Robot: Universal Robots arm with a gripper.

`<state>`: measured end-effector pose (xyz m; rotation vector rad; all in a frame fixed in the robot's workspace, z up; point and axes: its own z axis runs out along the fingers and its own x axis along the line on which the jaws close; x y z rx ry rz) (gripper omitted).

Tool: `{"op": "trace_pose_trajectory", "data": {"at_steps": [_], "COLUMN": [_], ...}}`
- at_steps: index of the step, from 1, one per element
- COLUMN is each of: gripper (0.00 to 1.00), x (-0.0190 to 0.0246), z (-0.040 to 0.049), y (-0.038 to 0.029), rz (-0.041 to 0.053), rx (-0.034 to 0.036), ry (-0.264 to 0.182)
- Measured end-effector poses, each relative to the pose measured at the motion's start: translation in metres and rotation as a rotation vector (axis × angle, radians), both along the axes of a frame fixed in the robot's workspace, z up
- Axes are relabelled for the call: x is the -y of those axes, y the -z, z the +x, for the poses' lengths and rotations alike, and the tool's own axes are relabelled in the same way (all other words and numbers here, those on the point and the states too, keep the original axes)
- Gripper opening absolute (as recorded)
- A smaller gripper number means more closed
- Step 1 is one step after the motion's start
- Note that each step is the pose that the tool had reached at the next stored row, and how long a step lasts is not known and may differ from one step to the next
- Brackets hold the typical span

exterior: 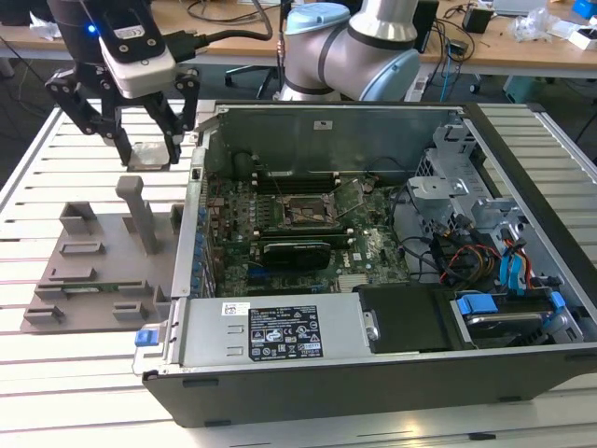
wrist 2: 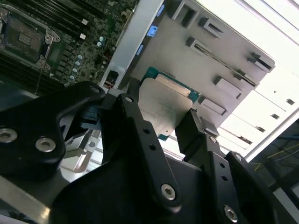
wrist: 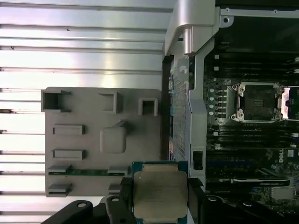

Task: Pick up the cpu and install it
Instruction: 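Pick up the cpu and move it towards the insertion slot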

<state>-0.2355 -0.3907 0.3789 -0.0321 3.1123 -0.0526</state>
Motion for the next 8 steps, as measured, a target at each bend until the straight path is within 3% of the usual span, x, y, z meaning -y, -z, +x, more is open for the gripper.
{"op": "trace_pose_trajectory", "data": {"at_steps": [8], "gripper": [0.55], "x": [0.0000], "z": [0.0139], "y": [0.0000], "rz": [0.0000], "rx": [-0.0002], "ry": [0.000]}}
